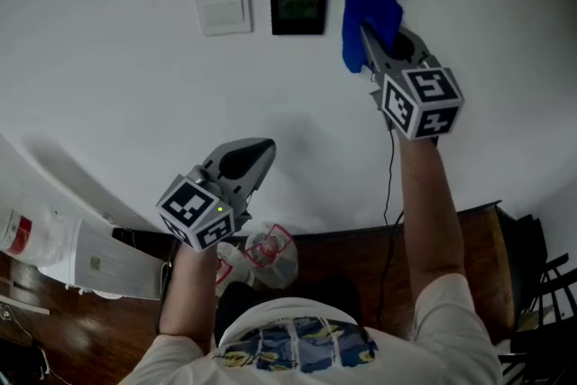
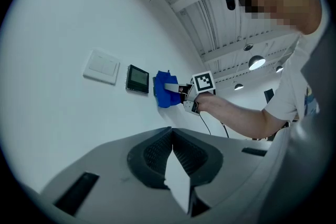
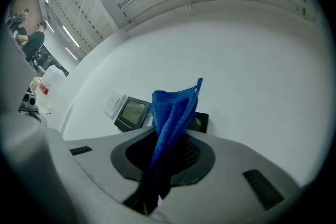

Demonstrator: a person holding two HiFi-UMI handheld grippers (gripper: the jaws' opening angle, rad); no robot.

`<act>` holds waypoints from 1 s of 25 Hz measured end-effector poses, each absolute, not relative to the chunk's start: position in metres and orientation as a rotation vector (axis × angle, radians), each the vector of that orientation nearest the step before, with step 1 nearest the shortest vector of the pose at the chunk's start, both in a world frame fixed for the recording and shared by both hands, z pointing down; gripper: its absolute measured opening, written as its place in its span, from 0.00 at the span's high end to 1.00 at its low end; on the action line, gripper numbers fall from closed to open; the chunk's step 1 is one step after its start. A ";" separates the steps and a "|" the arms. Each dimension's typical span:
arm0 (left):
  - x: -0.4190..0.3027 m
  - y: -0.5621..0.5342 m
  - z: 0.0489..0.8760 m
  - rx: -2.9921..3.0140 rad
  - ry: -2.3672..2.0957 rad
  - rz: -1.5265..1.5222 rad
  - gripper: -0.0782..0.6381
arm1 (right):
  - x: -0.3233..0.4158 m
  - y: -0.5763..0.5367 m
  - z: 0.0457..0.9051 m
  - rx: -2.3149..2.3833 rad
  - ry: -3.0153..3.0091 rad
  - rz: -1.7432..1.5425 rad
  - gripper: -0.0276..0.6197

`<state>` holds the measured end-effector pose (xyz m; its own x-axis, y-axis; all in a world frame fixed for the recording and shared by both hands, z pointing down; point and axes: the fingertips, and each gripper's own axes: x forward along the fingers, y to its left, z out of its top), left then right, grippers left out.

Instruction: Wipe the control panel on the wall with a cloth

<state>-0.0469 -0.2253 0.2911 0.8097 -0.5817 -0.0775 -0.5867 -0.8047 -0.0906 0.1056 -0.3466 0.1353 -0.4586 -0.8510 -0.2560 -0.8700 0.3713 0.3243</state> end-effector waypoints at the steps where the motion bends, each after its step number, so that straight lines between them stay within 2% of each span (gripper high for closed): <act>1: -0.046 -0.225 0.292 -2.884 0.928 0.066 0.88 | 0.115 -0.347 0.135 -1.630 2.549 0.645 0.84; 8: -0.040 -0.222 0.295 -2.901 0.911 0.056 0.88 | 0.172 -0.349 0.135 -1.753 2.457 0.587 0.84; 15: -0.037 -0.223 0.295 -2.904 0.907 0.060 0.88 | 0.177 -0.353 0.136 -1.750 2.454 0.571 0.84; 20: -0.038 -0.222 0.299 -2.908 0.910 0.042 0.88 | 0.154 -0.326 0.128 -1.630 2.472 0.591 0.84; 25: -0.039 -0.221 0.298 -2.900 0.904 0.043 0.88 | 0.079 -0.310 0.122 -1.427 2.572 0.649 0.84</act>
